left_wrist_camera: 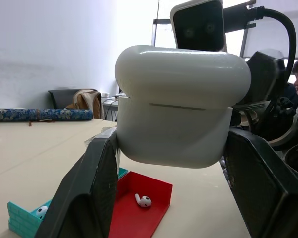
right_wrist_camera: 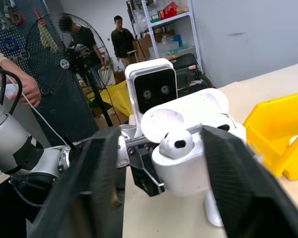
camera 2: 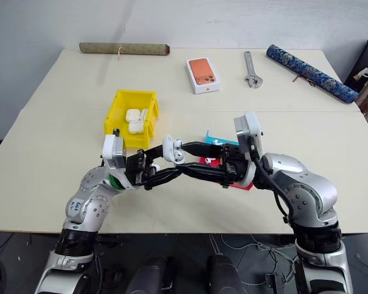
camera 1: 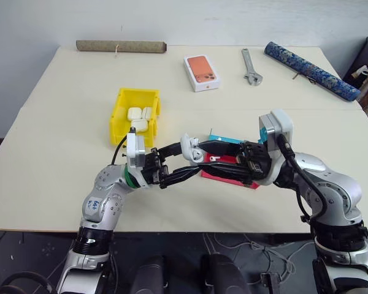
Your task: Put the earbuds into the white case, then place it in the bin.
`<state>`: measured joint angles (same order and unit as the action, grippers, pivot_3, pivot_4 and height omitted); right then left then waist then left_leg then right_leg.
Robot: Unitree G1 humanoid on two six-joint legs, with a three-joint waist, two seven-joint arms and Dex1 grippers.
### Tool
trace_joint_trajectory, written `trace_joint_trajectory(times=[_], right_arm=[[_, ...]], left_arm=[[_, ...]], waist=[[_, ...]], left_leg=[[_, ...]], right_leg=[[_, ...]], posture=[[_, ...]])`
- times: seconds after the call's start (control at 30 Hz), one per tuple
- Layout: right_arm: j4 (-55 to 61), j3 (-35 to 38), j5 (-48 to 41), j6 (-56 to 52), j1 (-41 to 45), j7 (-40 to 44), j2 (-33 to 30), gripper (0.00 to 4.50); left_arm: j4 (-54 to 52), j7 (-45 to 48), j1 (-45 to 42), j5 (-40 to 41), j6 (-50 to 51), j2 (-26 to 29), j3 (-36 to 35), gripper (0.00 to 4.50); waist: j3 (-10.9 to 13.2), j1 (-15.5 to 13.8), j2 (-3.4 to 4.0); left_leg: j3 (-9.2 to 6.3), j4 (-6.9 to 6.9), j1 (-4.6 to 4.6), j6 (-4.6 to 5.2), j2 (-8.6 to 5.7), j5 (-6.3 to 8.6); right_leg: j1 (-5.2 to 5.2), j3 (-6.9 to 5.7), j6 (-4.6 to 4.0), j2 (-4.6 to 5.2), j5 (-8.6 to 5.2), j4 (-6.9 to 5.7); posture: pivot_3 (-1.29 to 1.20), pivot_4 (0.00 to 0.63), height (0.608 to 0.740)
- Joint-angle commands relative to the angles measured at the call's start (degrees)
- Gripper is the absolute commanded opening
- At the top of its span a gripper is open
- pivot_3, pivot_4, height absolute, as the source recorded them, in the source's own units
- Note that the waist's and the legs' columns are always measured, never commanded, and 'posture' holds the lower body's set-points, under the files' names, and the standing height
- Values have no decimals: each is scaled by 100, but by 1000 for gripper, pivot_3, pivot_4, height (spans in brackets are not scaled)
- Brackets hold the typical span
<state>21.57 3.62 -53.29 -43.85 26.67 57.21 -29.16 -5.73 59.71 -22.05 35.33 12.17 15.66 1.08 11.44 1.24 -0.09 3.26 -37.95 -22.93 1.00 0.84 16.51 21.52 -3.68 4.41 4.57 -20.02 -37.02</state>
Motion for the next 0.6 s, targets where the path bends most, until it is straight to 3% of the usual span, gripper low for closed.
trace_joint_trajectory(times=[0.03, 0.07, 0.23, 0.33, 0.43, 0.47, 0.6], right_arm=[[216, 206, -608, -460, -279, 195, -398, 4124], [298, 351, -866, -645, -371, 208, -582, 4474], [385, 1098, -1825, -1348, -886, 164, -1566, 4474], [252, 1356, -1671, -1104, -834, -249, -1608, 4474], [324, 900, -168, -8, -637, 125, -1890, 3899], [320, 700, 208, 294, -506, 220, -1923, 3510], [372, 189, 538, 503, 55, 162, -1708, 2166]], left_arm=[[-376, 85, 34, 170, -58, 0, -15, 2740], [-387, 82, 76, 172, -45, 26, -33, 2740], [-444, 162, 294, 112, -40, 213, -59, 2740], [-433, 176, 312, -107, -128, 390, -10, 2740], [-116, 75, 149, -1385, -629, 960, 421, 2740], [15, -69, 62, -1863, -779, 1135, 582, 2740], [89, -333, -178, -2301, -664, 1259, 838, 2740]], waist=[[0, -10, -1], [1, -36, -2], [0, -120, -4], [1, -107, -5], [0, -105, -4], [0, -109, -4], [1, -112, -5]], left_leg=[[0, 0, 0, 0, 0, 0], [0, 0, -2, 2, 0, 1], [-1, -1, -4, 8, 0, 5], [-2, -1, -2, 15, 0, 8], [1, -1, 0, 20, 0, 7], [6, 0, 0, 21, -2, 7], [11, 3, -1, 22, -1, 6]], right_leg=[[-1, 0, 0, 0, 0, 1], [-1, 0, 0, 1, 0, 2], [-4, -1, 0, 4, 0, 13], [-5, -2, 0, 3, 0, 12], [-3, 0, 0, 0, 0, 9], [-1, 2, 0, -1, 0, 7], [3, 8, 0, -1, 0, 11]], posture=[[0, 150, 740], [0, 150, 740], [0, 150, 740], [0, 150, 740], [0, 150, 740], [0, 150, 740], [0, 150, 740]])
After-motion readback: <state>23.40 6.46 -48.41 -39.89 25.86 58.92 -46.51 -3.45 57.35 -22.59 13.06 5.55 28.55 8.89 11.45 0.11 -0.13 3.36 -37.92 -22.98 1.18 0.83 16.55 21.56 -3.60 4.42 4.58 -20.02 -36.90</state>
